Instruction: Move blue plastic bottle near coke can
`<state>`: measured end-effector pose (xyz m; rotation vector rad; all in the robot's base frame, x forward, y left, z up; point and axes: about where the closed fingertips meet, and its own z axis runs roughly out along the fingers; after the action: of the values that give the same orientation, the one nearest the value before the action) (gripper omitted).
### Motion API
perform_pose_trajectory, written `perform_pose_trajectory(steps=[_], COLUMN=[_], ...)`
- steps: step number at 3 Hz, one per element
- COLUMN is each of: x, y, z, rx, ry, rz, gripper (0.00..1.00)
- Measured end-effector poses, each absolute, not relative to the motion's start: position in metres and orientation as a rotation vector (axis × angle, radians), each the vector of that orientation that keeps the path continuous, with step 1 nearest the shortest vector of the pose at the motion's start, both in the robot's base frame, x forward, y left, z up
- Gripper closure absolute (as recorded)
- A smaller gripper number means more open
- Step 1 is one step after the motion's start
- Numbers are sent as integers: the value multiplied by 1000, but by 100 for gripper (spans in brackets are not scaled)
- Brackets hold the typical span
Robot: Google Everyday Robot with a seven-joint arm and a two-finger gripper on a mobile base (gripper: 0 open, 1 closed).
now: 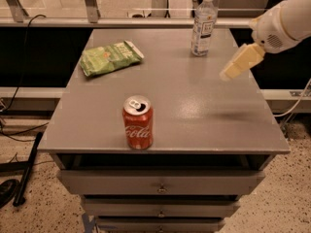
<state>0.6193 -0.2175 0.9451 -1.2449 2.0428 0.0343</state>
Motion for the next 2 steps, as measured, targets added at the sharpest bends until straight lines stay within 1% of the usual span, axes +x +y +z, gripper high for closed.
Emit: perform_pose_trajectory(steps=[1,2], x=[665,708], y=[-203,-191], z=[928,911], rx=[-1114,-1007], ry=[2015,1990], rz=[108,136], gripper=[0,0])
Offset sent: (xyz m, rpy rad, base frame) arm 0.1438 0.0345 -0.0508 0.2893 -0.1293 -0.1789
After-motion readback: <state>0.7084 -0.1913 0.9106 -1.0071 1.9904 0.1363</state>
